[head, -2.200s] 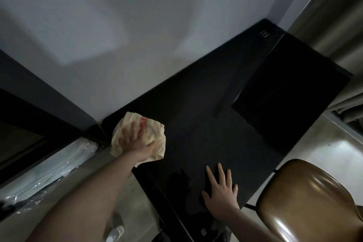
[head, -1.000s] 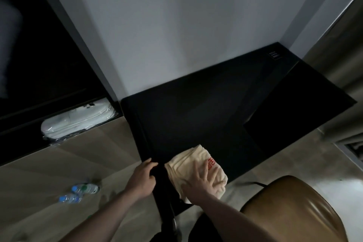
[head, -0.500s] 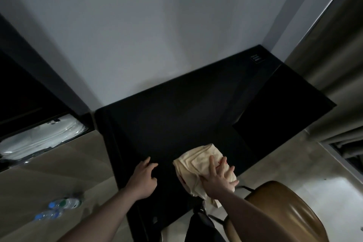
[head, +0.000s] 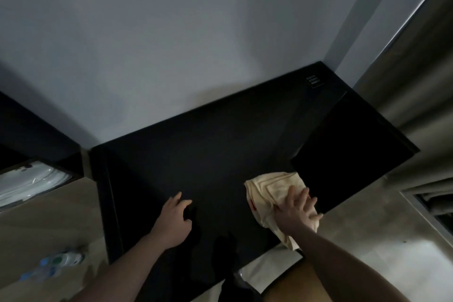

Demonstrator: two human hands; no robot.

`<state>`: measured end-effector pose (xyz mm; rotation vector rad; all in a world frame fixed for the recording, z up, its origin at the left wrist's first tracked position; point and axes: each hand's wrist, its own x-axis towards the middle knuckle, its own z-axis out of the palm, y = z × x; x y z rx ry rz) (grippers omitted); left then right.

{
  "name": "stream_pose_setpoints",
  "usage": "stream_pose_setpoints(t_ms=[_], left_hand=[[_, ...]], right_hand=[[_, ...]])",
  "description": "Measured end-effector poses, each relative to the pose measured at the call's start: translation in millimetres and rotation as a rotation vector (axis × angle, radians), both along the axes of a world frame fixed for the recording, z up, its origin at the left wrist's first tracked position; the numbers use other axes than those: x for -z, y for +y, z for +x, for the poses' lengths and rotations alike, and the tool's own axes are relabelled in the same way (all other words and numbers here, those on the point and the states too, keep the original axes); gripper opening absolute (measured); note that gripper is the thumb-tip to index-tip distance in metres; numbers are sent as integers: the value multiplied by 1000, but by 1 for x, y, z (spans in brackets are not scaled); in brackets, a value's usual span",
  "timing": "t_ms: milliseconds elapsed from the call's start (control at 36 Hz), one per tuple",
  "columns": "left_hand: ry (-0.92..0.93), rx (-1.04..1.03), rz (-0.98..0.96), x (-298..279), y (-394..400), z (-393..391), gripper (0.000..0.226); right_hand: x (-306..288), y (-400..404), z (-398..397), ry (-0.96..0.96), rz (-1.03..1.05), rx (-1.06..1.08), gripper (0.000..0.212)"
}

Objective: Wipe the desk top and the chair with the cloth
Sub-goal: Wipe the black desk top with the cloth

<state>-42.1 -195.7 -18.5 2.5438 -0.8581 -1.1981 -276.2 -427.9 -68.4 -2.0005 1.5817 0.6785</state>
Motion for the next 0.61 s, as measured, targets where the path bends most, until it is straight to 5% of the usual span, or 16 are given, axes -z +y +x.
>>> stream_pose_setpoints(t_ms=[194,306,611], left_hand=[[-14,33,86,7,45,2,62],[-24,56,131,10,61,7,64],[-26,81,221,19,35,29,71]], right_hand=[[39,56,20,81,104,-9,97],[11,83,20,-1,49,-33,93],[27,7,5,-7,-39,94,84]])
